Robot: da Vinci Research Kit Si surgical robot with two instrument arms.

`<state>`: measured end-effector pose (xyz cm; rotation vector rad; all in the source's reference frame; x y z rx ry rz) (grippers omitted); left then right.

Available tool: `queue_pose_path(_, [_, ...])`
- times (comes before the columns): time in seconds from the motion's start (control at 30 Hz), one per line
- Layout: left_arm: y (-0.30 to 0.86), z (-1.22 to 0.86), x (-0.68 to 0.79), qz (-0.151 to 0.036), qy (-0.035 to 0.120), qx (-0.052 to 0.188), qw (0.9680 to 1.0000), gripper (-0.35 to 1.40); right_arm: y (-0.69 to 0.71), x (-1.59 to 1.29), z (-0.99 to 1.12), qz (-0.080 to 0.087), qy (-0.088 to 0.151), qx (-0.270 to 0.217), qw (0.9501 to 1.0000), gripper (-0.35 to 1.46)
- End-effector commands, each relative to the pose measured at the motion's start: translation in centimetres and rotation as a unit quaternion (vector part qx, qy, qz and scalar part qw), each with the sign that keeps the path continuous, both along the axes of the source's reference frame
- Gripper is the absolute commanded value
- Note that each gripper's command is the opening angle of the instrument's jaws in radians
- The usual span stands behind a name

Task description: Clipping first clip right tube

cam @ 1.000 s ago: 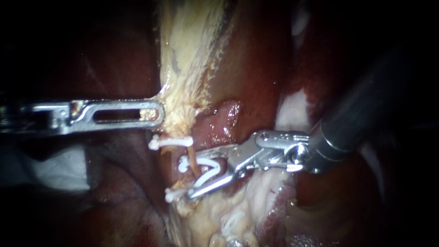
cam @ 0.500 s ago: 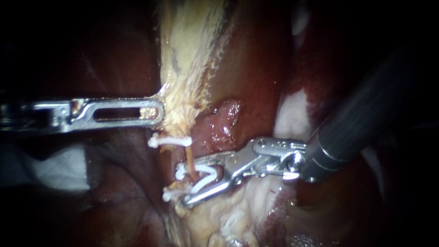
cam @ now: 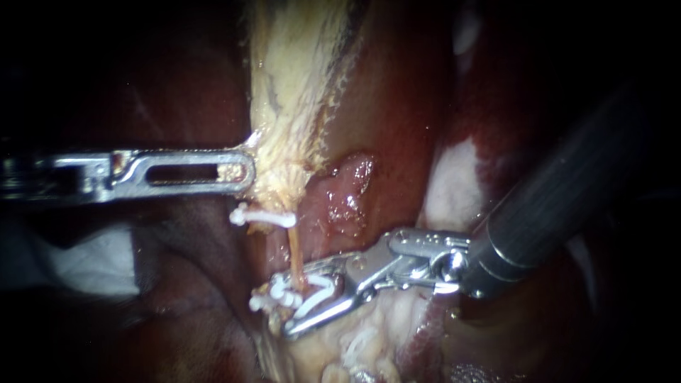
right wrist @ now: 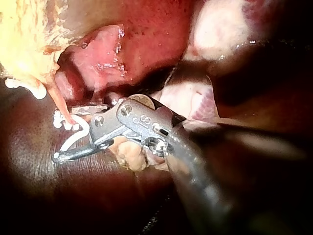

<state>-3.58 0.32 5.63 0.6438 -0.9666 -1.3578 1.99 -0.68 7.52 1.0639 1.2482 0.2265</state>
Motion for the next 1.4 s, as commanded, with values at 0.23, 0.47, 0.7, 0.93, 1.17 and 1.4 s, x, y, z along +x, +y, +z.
queue_pose_path(0.23, [0.0,0.0,0.0,0.0,0.0,0.0,1.0,-0.35,0.03,-0.01,0.03,0.0,-0.005,0.007,1.0,0.5])
queue_pose_path(0.47, [0.0,0.0,0.0,0.0,0.0,0.0,1.0,-0.35,0.07,-0.03,0.08,-0.002,-0.013,0.023,0.9996,0.35])
queue_pose_path(0.7, [0.0,0.0,0.0,0.0,0.0,0.0,1.0,-0.35,0.16,-0.11,0.16,-0.001,-0.013,0.023,0.9996,-0.35])
queue_pose_path(0.93, [0.0,0.0,-0.01,0.0,0.0,0.0,1.0,-0.35,0.15,-0.12,0.15,-0.007,-0.022,0.018,0.9996,-0.35])
queue_pose_path(1.17, [0.0,0.0,-0.01,0.0,0.0,0.0,1.0,-0.35,0.14,-0.12,0.14,-0.007,-0.022,0.018,0.9996,-0.35])
queue_pose_path(1.4, [0.0,0.0,-0.01,0.0,0.0,0.0,1.0,-0.35,0.14,-0.12,0.14,-0.008,-0.022,0.018,0.9996,-0.35])
